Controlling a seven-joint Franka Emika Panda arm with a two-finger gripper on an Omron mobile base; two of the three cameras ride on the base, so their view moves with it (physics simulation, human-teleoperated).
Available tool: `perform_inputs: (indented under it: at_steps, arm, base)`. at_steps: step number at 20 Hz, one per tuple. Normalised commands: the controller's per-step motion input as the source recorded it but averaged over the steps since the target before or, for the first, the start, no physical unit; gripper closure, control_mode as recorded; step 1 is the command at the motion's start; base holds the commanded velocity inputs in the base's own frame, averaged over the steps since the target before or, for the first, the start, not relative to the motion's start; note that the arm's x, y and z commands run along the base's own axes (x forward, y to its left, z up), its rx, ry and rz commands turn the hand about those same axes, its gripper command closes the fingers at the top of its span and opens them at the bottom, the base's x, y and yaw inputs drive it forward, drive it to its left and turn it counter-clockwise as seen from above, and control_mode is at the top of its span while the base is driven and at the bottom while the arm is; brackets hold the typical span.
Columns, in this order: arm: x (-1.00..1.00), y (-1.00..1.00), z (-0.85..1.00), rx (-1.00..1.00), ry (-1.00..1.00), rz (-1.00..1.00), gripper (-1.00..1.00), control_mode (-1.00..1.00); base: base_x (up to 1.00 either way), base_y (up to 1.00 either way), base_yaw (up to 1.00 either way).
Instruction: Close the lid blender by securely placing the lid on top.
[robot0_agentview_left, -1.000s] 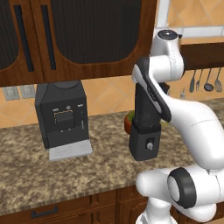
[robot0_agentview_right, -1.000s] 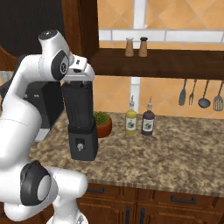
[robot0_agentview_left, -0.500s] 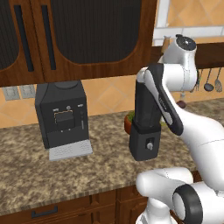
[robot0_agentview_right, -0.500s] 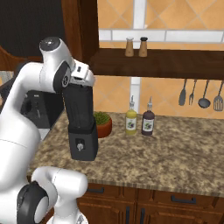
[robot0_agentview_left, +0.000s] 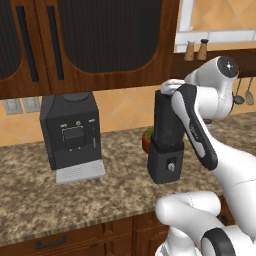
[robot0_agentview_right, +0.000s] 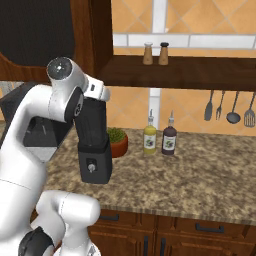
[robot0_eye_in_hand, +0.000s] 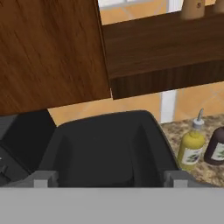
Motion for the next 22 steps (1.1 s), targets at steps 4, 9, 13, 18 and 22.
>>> perform_inputs:
  at_steps: [4, 9, 13, 18, 22]
  arm:
    - [-0.18, 0.0, 0.1, 0.0, -0.26, 0.0, -1.0, -1.0]
    - [-0.35, 0.0, 0.32, 0.0, -0.29, 0.0, -1.0, -1.0]
    - [-0.97, 0.0, 0.61, 0.0, -0.48, 0.0, -1.0, -1.0]
    - [-1.0, -0.32, 0.65, 0.16, -0.25, 0.0, -1.0, -1.0]
    - [-1.0, -0.7, 0.66, 0.25, -0.07, 0.0, -1.0, -1.0]
  base:
    - [0.0, 0.0, 0.0]
    - [0.0, 0.0, 0.0]
    - [0.0, 0.0, 0.0]
    - [0.0, 0.0, 0.0]
    - [0.0, 0.0, 0.0]
